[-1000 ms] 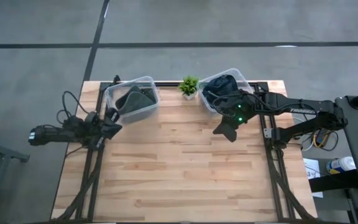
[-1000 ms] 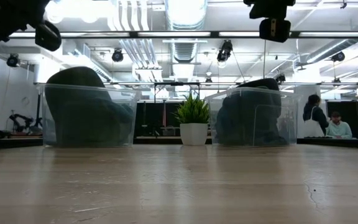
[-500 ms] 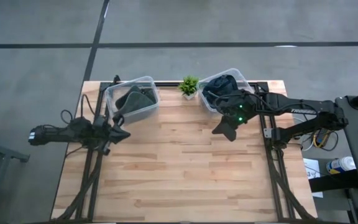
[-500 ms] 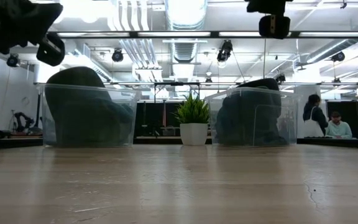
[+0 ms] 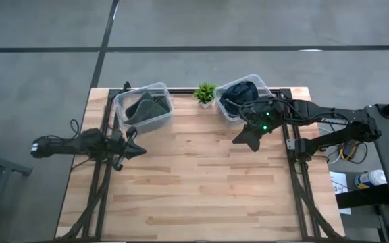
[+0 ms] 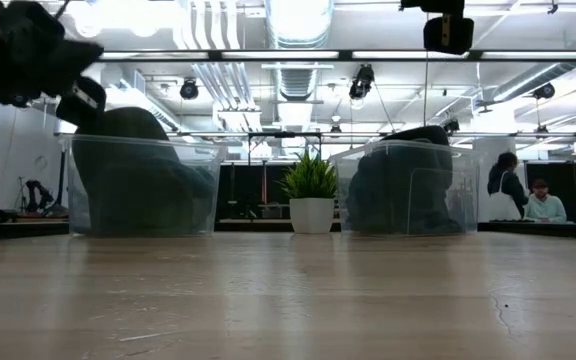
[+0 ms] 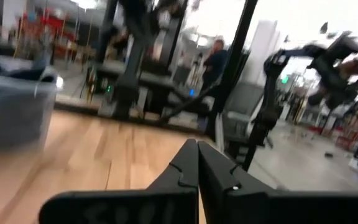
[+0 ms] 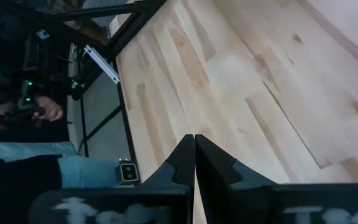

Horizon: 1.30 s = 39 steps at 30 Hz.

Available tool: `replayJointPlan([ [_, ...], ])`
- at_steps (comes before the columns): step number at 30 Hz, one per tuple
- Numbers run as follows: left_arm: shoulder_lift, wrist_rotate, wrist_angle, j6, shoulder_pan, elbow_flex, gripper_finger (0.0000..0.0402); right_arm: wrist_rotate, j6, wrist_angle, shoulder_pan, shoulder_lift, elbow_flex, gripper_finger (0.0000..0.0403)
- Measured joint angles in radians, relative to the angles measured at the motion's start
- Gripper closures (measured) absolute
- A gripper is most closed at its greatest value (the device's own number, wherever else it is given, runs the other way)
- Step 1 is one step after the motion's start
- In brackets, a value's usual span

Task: Pick & Place hat
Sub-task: Return to Home Position

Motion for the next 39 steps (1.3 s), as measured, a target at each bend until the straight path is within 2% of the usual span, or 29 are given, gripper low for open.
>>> replayJointPlan([
  [6,0.0,-0.03,-0.057,0.002,0.0,0.0,0.0401,0.018,0.0,0.0,0.001,-0.037,0.0,0.0394],
  [11,0.0,-0.125,-0.08,0.027,0.0,0.0,0.0401,0.124,0.0,0.0,0.013,-0.095,0.0,0.0394],
  [16,0.0,-0.141,-0.109,0.02,0.0,-0.001,0.0401,0.212,0.0,0.0,0.038,-0.151,-0.01,0.0394],
  [29,0.001,-0.168,-0.127,-0.007,0.0,-0.001,0.0401,0.238,0.034,0.006,0.09,-0.237,-0.126,0.0394],
  [34,0.001,-0.169,-0.128,-0.052,0.0,-0.001,0.0401,0.24,-0.014,0.168,0.106,-0.282,-0.214,0.0394],
  [39,0.001,-0.168,-0.129,-0.072,0.0,-0.001,0.0401,0.314,-0.073,0.372,0.136,-0.352,-0.319,0.0394],
])
